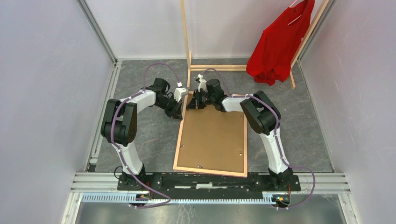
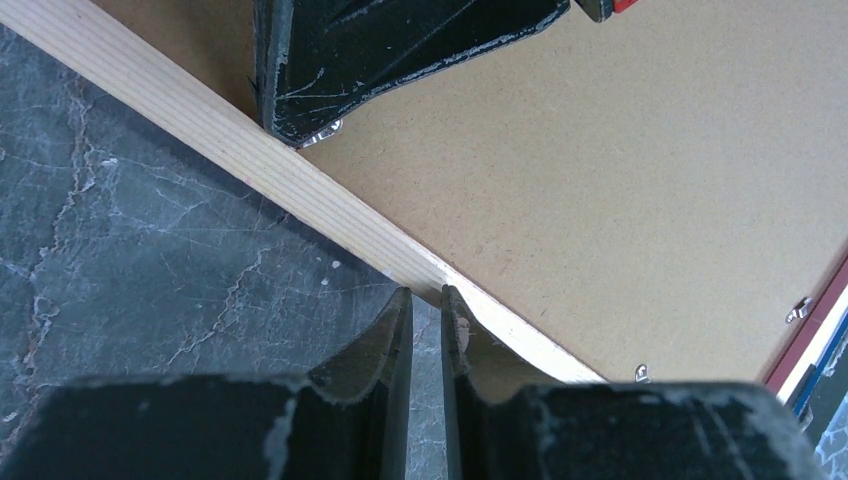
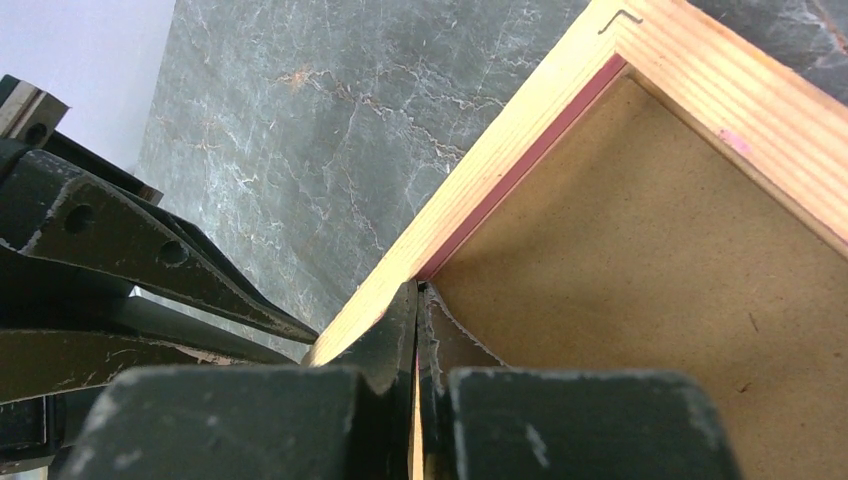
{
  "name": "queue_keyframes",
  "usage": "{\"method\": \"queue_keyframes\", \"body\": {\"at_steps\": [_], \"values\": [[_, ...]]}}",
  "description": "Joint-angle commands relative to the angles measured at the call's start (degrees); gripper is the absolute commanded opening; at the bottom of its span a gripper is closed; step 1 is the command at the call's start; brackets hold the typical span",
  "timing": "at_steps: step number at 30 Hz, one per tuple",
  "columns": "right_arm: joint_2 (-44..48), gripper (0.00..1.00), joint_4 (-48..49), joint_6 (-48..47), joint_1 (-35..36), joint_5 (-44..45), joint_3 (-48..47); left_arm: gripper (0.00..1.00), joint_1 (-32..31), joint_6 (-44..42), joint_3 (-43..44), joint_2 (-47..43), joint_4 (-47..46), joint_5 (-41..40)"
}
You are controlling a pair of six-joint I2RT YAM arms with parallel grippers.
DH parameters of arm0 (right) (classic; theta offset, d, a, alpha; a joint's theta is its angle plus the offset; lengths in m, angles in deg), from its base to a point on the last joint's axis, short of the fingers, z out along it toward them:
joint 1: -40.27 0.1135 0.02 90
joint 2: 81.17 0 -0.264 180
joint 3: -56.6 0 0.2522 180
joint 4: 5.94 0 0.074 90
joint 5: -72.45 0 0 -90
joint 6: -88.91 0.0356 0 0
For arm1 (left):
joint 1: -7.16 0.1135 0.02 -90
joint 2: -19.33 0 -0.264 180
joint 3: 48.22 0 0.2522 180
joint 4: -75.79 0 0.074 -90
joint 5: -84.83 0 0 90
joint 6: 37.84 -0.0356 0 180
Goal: Put the photo into the frame
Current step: Install the photo frame at the center of the board.
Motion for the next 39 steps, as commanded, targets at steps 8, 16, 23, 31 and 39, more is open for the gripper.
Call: {"method": "queue_keyframes", "body": {"at_steps": [8, 16, 23, 31, 39], "values": [[2.64, 0.0, 2.77, 0.45, -2.21, -1.48, -0.81, 0.21, -0.96, -1.63, -1.37, -0.87, -0.98, -1.45], [1.06, 0.0, 2.47, 0.27, -2.08, -1.16, 0.5, 0.2, -0.96, -1.62, -1.35, -0.66, -0.98, -1.23], [-0.02, 0.0, -2.57, -3.28, -0.01, -0.21, -1.59, 0.2, -0.96, -1.41, -1.14, -0.61, -0.97, -1.06], [-0.2, 0.0, -3.98, -4.21, 1.17, -0.26, -1.05, 0.2, -0.96, -1.54, -1.21, -0.6, -0.96, -1.27], [2.91, 0.07, -6.51, -6.42, -0.33, 1.8, -4.51, 0.2, -1.05, -0.93, -0.85, -0.82, -0.97, -1.14]]}}
